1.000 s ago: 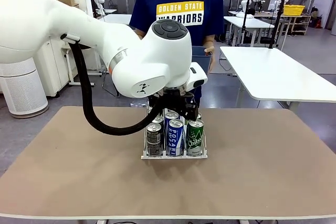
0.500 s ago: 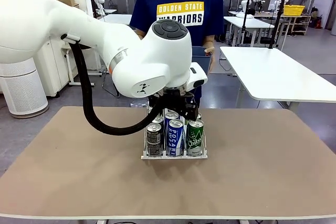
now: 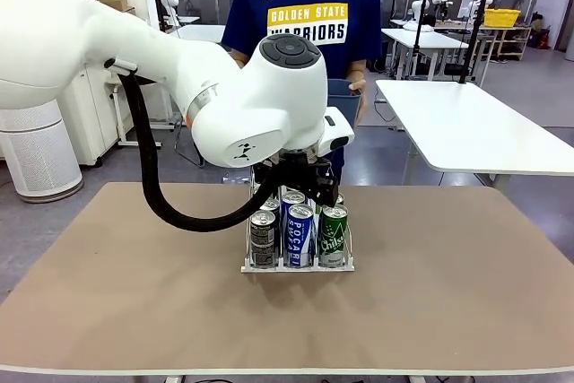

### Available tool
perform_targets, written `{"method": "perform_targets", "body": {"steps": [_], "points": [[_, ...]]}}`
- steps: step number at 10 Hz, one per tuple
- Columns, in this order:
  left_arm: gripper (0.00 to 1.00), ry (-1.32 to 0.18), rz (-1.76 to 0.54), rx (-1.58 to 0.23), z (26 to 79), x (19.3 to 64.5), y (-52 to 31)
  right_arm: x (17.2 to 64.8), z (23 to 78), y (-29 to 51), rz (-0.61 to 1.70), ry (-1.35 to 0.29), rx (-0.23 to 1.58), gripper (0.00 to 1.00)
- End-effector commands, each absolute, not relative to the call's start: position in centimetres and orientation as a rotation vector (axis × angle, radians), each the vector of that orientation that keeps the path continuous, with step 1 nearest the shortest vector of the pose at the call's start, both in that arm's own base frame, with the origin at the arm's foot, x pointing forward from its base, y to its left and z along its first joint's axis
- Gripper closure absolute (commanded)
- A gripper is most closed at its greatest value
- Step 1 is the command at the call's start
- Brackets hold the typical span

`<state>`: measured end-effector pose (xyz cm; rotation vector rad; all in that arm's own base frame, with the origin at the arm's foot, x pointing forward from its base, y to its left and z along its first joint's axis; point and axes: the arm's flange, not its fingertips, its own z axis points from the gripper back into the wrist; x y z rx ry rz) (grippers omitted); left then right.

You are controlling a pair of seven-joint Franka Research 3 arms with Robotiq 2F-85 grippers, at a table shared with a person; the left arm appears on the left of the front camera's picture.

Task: Fill the beverage cans into the dispenser.
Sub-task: Pick up the Sprite handed by the human.

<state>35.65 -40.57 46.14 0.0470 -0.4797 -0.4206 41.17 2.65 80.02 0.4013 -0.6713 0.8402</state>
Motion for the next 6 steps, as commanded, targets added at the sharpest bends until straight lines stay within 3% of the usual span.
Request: {"method": "perform_targets", "body": {"steps": [1,6], "points": [[0.0,-0.45,-0.458,-0.035,48.5,35.5,-38.4,41.1,80.0,2.7,0.841,-0.672,0.402,0.0],[0.0,-0.45,-0.65,-0.144,59.3,36.7,-27.5,41.1,80.0,2.7,0.841,-0.672,0.402,0.0]]}}
